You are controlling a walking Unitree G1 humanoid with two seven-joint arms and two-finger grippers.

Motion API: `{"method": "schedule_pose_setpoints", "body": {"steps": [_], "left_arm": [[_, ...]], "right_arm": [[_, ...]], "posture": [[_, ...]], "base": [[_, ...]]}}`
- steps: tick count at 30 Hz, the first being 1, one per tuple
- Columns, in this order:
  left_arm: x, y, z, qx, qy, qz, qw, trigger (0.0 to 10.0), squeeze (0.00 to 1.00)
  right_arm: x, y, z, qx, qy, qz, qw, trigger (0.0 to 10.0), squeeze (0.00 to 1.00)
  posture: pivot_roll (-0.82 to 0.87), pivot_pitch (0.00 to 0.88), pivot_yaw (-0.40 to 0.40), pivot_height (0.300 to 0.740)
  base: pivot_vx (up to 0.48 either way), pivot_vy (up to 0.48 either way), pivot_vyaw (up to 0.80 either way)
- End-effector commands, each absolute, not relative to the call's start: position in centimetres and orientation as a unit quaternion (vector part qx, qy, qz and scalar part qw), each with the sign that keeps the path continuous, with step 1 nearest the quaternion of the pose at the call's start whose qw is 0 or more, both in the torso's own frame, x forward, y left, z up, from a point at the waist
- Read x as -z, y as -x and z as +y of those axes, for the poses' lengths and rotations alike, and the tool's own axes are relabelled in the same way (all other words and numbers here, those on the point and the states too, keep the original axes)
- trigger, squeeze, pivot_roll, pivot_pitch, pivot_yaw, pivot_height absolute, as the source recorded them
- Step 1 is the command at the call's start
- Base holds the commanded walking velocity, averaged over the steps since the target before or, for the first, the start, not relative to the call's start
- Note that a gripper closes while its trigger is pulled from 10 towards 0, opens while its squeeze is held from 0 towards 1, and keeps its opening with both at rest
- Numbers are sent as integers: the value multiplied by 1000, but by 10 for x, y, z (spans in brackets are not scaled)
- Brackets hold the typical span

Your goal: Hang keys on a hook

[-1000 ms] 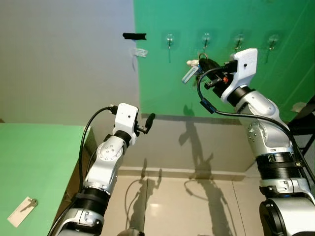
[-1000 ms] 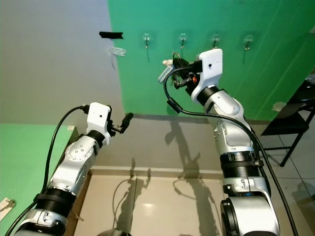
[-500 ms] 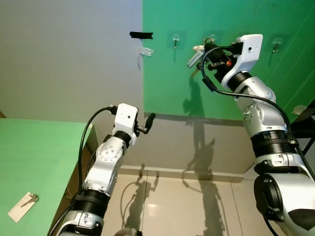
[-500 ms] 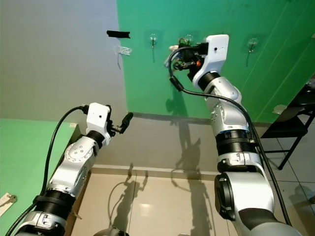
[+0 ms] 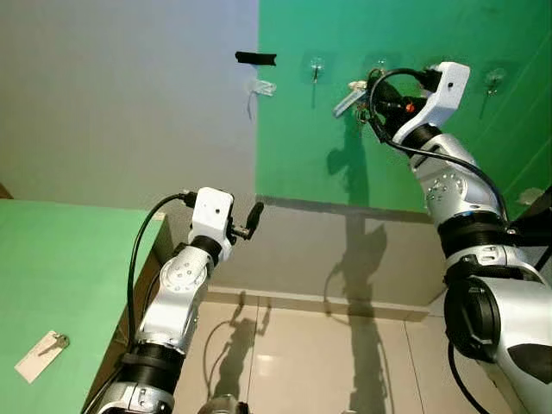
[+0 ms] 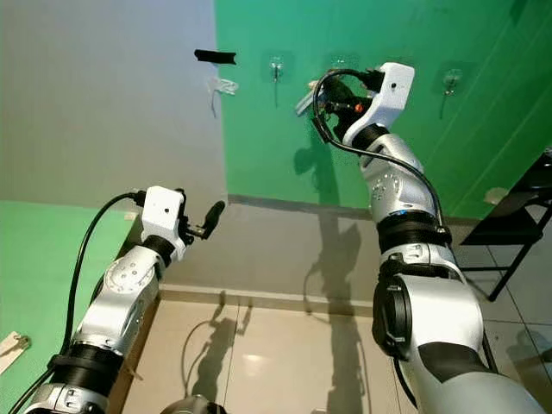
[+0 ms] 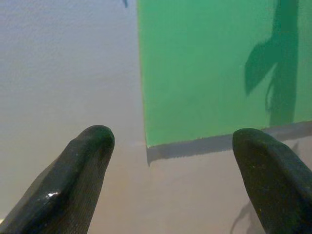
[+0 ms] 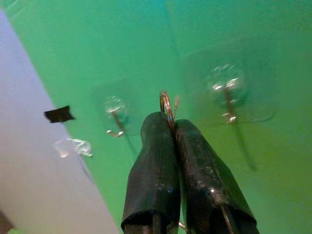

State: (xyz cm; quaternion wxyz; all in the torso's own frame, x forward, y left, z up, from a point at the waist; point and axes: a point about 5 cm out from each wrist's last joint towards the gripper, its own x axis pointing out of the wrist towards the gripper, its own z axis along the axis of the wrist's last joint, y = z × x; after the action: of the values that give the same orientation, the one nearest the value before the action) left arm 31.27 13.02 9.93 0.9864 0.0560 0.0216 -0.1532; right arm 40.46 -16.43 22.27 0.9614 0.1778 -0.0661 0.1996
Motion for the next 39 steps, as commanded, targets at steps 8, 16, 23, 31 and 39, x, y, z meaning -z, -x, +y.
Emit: {"method": "schedule_pose_setpoints", "body": {"steps": [8, 16, 23, 31, 39], "left_arm": [[-101, -310, 131, 149, -60, 23, 987, 10000, 0], [-101, -309, 130, 150, -59, 26, 987, 10000, 0], [-100, -308, 130, 151, -59, 29, 986, 10000, 0], [-100, -307, 131, 149, -59, 30, 987, 10000, 0], [-99, -305, 130, 147, -57, 32, 987, 10000, 0]], "right_arm": [[-227, -406, -160, -229, -203, -69, 950, 0, 0], [-227, -408, -183, -145, -161, -81, 973, 0, 0], [-222, -408, -193, -115, -160, -72, 978, 0, 0], [-224, -410, -190, -118, -165, -74, 976, 0, 0], [-223, -410, -189, -120, -179, -69, 974, 0, 0]], "posture": [[4, 0, -18, 740], [-1, 0, -16, 740], [-1, 0, -16, 740], [2, 0, -20, 740], [8, 0, -32, 740]], "base": [[0, 0, 0], [0, 0, 0], [0, 0, 0], [0, 0, 0], [0, 0, 0]]}}
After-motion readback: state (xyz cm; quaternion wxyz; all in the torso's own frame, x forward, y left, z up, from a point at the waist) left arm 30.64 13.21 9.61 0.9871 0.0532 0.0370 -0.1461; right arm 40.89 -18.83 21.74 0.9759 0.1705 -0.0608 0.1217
